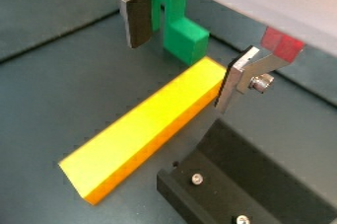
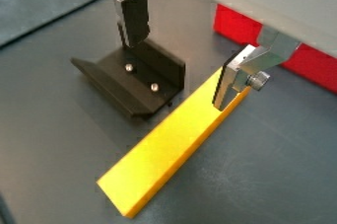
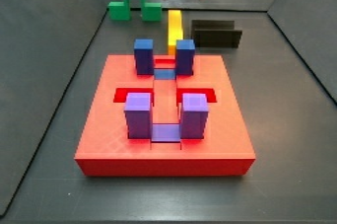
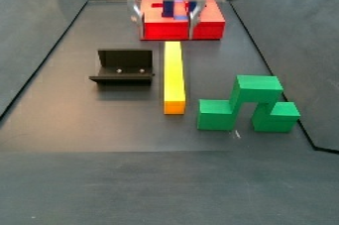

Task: Pick up the yellow object. Move up. Move to above the board. Insert the yellow object.
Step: Pick up the yellow object.

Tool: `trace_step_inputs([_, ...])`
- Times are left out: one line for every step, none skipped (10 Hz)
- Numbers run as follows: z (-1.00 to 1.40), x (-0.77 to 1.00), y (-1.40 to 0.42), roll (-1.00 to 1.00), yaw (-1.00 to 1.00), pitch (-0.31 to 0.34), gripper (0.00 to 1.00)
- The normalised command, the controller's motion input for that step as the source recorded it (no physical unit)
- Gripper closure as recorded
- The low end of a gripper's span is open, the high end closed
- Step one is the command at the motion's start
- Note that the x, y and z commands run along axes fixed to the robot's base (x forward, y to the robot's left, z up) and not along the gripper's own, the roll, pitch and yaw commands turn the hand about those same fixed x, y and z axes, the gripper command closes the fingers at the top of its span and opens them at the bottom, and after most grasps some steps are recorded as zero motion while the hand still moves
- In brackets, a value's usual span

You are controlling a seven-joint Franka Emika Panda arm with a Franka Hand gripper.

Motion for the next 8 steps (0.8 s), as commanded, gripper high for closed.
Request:
trace_step_inputs([-0.71, -0.21, 0.00, -0.08, 0.00, -0.199, 0.00])
trace_step_inputs([-0.63, -0.21, 0.00, -0.13, 0.00, -0.230, 0.00])
trace_step_inputs([-0.52, -0.06, 0.00, -0.17, 0.01, -0.220, 0.00])
trace_step_inputs([-0.37, -0.03, 0.00, -0.16, 0.02, -0.207, 0.00])
trace_step_inputs([-0.33, -0.06, 0.00, -0.17, 0.00, -0.210, 0.00])
trace_step_inputs([-0.32, -0.06, 0.00, -0.21, 0.00, -0.201, 0.00])
trace_step_inputs([-0.31, -0.06, 0.01, -0.23, 0.00, -0.190, 0.00])
trace_step_inputs([-0.27, -0.09, 0.01, -0.28, 0.00, -0.203, 0.00])
